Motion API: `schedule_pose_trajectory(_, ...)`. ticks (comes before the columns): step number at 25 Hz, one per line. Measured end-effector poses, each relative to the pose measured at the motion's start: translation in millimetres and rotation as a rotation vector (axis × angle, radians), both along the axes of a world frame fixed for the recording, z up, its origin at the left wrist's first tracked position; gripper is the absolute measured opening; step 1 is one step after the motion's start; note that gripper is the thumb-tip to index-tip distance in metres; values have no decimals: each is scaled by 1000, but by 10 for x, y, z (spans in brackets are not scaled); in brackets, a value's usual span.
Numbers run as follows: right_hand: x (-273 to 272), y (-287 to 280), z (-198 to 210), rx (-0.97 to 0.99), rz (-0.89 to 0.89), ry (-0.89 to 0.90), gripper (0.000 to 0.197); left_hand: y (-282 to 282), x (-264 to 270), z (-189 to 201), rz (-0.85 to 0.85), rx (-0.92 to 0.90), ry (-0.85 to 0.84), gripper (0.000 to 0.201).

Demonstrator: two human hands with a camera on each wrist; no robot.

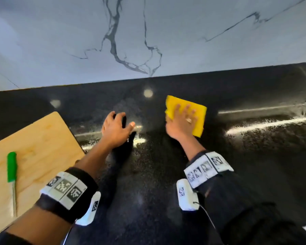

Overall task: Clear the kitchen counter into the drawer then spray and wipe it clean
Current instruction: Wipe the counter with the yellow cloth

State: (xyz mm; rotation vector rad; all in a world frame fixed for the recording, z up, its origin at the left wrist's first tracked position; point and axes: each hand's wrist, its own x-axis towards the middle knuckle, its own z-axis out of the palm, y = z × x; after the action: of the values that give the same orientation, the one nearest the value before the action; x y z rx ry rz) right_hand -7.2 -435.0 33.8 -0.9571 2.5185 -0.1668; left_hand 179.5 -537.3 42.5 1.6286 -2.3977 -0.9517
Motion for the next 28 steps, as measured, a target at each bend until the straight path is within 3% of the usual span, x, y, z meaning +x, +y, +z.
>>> schedule_pose_trajectory(3, 434, 81, 28, 52, 711, 32, 65, -140, -118, 3, 109, -1, 98, 61)
schedule_pose_trajectory(5, 284, 550, -37, 33, 957, 31, 65, -127, -247, 17, 98, -7, 88, 63)
schedule_pose_trajectory(7, -143, 1078, -73, -24, 818, -10, 67, -41, -426, 32, 15, -13, 27, 69)
schedule_pose_trajectory(9, -429, 1466, -25, -37, 351, -26, 67, 29, -635, 81, -72, 15, -26, 76)
schedule_pose_trajectory(11, -197, 1575, 7, 71, -26, -14, 67, -24, -880, 151, -130, 34, -54, 81)
schedule_pose_trajectory(12, 81, 1529, 40, 110, -61, -20, 69, -84, -1002, 191, -150, 53, -61, 82)
schedule_pose_trajectory(13, 374, 1442, 90, 121, 4, -48, 70, -165, -1111, 216, -157, 74, -59, 83)
schedule_pose_trajectory(15, 711, 1264, 67, 76, 322, -92, 66, -344, -1285, 236, -113, 98, -47, 80)
schedule_pose_trajectory(17, 336, 967, 29, 44, 564, -63, 66, -489, -1417, 240, -32, 105, -19, 74)
schedule_pose_trajectory(18, -5, 784, -3, 50, 591, -26, 65, -523, -1462, 224, 5, 103, -11, 71)
schedule_pose_trajectory(19, -389, 593, -20, 78, 541, 6, 62, -526, -1492, 195, 34, 101, -9, 70)
schedule_pose_trajectory(21, -1136, 185, -1, 82, 253, 21, 61, -474, -1529, 110, 64, 154, 25, 77)
schedule_pose_trajectory(23, -1556, -262, 75, 10, -95, -23, 63, -431, -1543, 13, 84, 226, 105, 89)
schedule_pose_trajectory(24, -1570, -495, 82, -35, -176, -46, 64, -440, -1553, -27, 110, 249, 149, 91)
schedule_pose_trajectory(25, -1458, -708, 112, -62, -137, -88, 64, -441, -1557, -32, 139, 260, 179, 92)
schedule_pose_trajectory(28, -940, -1013, 116, -32, 467, -91, 65, -443, -1563, -29, 155, 228, 171, 106)
